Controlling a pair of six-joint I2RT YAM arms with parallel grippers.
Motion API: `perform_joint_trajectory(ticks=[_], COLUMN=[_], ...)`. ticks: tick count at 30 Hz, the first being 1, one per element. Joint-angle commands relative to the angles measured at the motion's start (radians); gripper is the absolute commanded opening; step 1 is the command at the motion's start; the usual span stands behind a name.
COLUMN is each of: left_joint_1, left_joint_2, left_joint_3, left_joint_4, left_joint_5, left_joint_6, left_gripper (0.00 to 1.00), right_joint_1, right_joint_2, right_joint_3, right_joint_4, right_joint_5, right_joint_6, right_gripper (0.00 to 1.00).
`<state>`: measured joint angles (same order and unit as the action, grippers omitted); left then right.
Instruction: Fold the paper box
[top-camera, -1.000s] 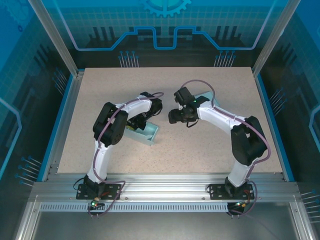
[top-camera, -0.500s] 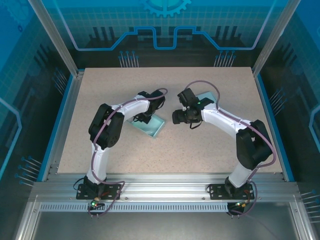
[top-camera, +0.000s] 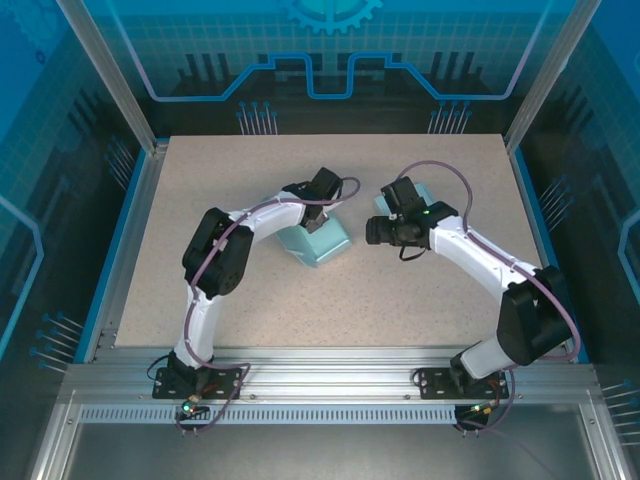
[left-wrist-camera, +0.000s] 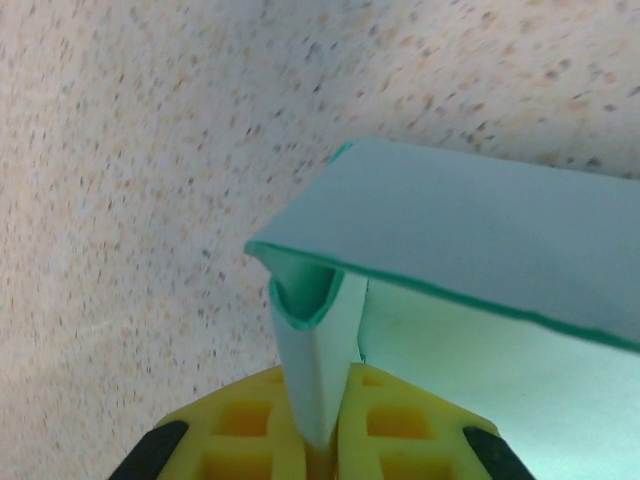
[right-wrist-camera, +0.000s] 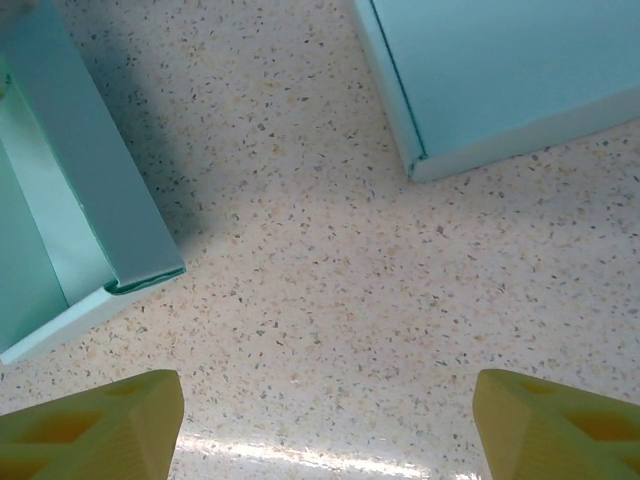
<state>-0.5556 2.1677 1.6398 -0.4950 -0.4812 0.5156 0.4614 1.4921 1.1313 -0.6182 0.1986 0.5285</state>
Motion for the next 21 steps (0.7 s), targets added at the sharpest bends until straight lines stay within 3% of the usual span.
perform_joint_trajectory(ticks=[1, 6, 8, 12, 21], left_joint_1=[-0.012, -0.015, -0.017, -0.019, -0.023], left_joint_2=[0.061, 0.09, 0.104, 0.117, 0.065], left_joint_3=[0.034, 0.097, 0.12, 0.157, 0.254], left_joint_4=[-0.024, -0.058, -0.071, -0.082, -0.084], left_joint_5=[0.051, 0.057, 0.056, 0.05, 0.072], left_joint_6=[0.096, 0.118, 0.121, 0.115, 0.038], left_gripper=[0.14, 0.19, 0.28, 0.3, 0.67], right_joint_1=[-0.016, -0.021, -0.022, -0.028, -0.036], right_joint_2=[-0.033, -0.048, -0.053, -0.06, -0.076], right_joint_3=[-0.019, -0.027, -0.032, -0.04, -0.059], right_joint_4=[-0.012, -0.01, -0.009, -0.008, 0.001], right_joint_5=[0.006, 0.005, 0.005, 0.006, 0.0], right_joint_6=[0.019, 0.02, 0.021, 0.021, 0.019], right_gripper=[0.78, 0.78, 0.78, 0.78, 0.78])
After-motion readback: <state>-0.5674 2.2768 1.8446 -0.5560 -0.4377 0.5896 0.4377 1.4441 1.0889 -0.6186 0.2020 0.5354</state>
